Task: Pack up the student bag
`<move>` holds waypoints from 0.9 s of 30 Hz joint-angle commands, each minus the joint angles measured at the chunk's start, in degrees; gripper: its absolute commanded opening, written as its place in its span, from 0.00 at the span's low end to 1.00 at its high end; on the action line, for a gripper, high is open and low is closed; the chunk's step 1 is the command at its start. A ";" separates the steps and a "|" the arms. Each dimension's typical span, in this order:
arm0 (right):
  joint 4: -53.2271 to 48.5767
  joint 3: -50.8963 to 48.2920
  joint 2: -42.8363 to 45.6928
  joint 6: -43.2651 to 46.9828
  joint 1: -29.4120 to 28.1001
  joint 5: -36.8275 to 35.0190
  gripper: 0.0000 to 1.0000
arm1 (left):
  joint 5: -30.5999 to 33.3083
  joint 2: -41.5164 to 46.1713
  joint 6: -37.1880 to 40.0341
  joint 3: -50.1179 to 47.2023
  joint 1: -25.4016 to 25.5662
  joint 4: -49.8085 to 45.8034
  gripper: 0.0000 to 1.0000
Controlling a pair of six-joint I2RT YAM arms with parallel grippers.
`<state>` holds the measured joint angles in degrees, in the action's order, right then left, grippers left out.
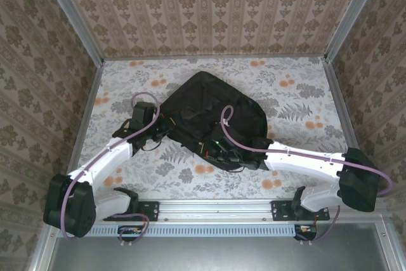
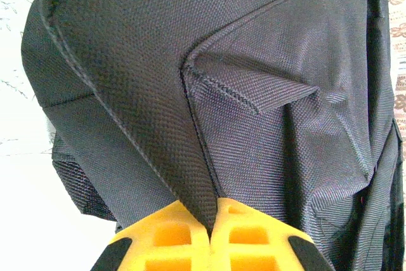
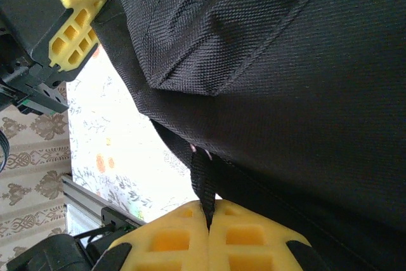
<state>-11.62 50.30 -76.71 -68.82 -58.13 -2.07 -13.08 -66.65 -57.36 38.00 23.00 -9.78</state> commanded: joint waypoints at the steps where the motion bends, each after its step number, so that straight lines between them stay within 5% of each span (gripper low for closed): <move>1: -4.94 -1.56 3.19 1.42 0.53 1.25 0.00 | 4.04 0.03 2.90 2.56 -1.47 -1.50 0.00; 27: -18.88 -5.17 14.23 12.73 7.04 11.81 0.00 | 9.66 -3.96 8.78 9.90 -1.78 -10.32 0.00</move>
<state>-26.48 44.80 -63.75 -60.34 -51.75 7.20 -8.97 -69.73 -51.42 44.21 22.09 -18.39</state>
